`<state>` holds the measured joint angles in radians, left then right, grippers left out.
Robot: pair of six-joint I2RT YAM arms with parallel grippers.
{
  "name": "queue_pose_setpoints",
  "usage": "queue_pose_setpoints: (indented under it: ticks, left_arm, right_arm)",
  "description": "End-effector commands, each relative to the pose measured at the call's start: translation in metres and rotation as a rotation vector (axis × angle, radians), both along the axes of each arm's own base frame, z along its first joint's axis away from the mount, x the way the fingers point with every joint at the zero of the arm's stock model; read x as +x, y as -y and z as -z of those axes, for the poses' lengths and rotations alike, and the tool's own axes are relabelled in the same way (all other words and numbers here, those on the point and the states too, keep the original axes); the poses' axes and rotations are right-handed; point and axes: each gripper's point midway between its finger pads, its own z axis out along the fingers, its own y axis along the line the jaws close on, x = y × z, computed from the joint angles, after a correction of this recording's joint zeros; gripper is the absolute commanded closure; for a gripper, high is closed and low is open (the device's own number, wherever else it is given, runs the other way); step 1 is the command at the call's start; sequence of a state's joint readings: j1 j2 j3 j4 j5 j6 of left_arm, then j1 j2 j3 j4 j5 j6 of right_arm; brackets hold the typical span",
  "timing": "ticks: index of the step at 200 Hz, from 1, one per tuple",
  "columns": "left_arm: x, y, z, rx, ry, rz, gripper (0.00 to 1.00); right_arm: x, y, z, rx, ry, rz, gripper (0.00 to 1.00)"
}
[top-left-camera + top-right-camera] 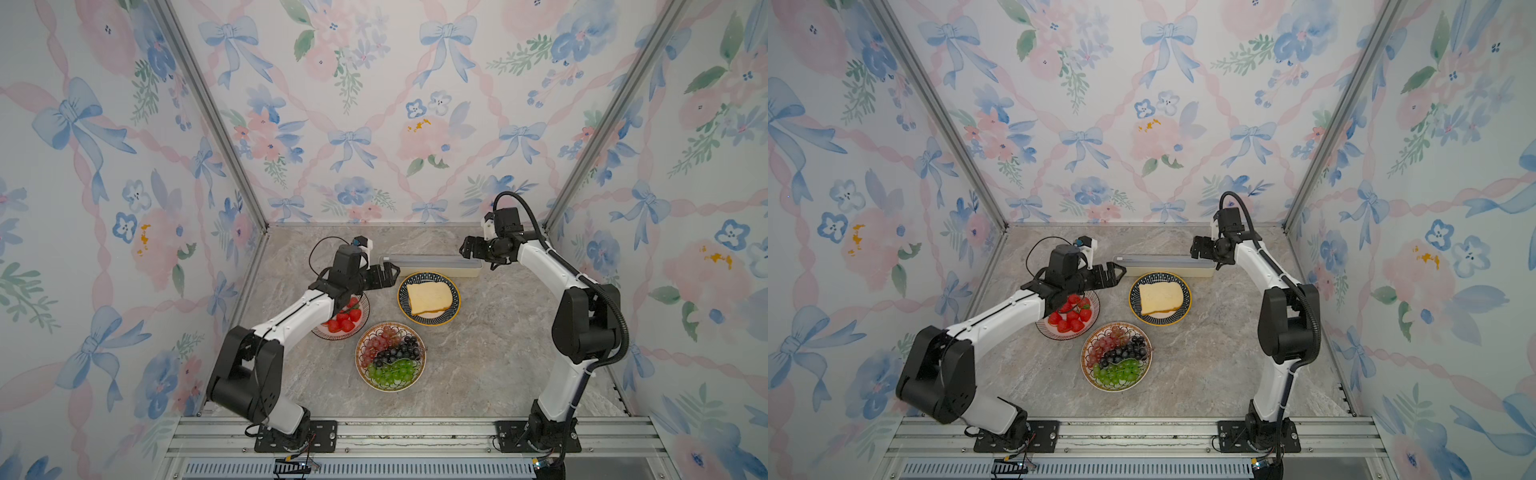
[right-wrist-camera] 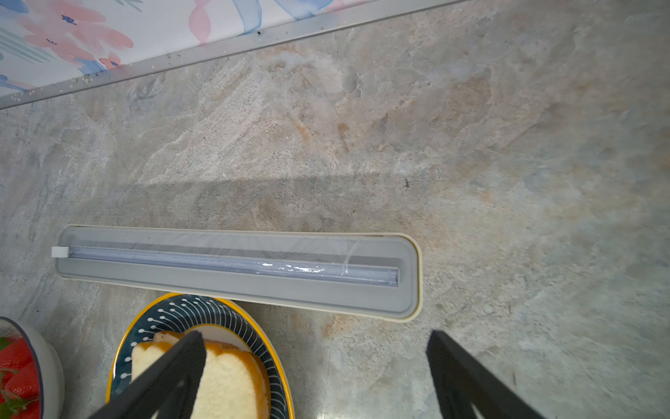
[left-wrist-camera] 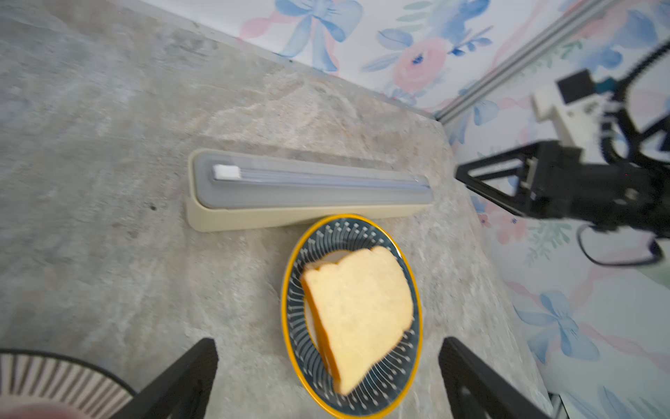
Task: Wrap the plate with plastic wrap
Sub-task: Move the plastic wrap cutting box to the center of the board, then move the plate to the center of the board.
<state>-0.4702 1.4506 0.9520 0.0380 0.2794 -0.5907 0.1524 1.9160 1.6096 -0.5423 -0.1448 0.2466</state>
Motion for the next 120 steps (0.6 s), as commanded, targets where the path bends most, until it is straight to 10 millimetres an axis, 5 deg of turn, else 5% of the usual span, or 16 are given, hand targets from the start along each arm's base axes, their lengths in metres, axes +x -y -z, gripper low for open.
queue_pose_setpoints:
  ticks: [1, 38, 70, 120]
  left_arm:
    - [-0.055, 0.043, -0.005, -0.026, -0.003, 0.153, 0.02]
    - [-0.136, 0.121, 0.0, -0.041, -0.069, 0.394, 0.02]
    - [-0.18, 0.166, 0.033, 0.014, -0.157, 0.545, 0.02]
    - [-0.211, 0.181, 0.114, 0.197, -0.315, 0.621, 0.02]
  right_arm:
    - [-0.002, 0.005, -0.004, -0.022, -0.011, 0.031, 0.03]
    - [-0.007, 0.026, -0.009, -0.007, -0.007, 0.093, 0.03]
    - [-0.021, 0.048, -0.014, -0.006, 0.003, 0.141, 0.03]
    - [-0.047, 0.074, -0.021, -0.026, 0.014, 0.184, 0.03]
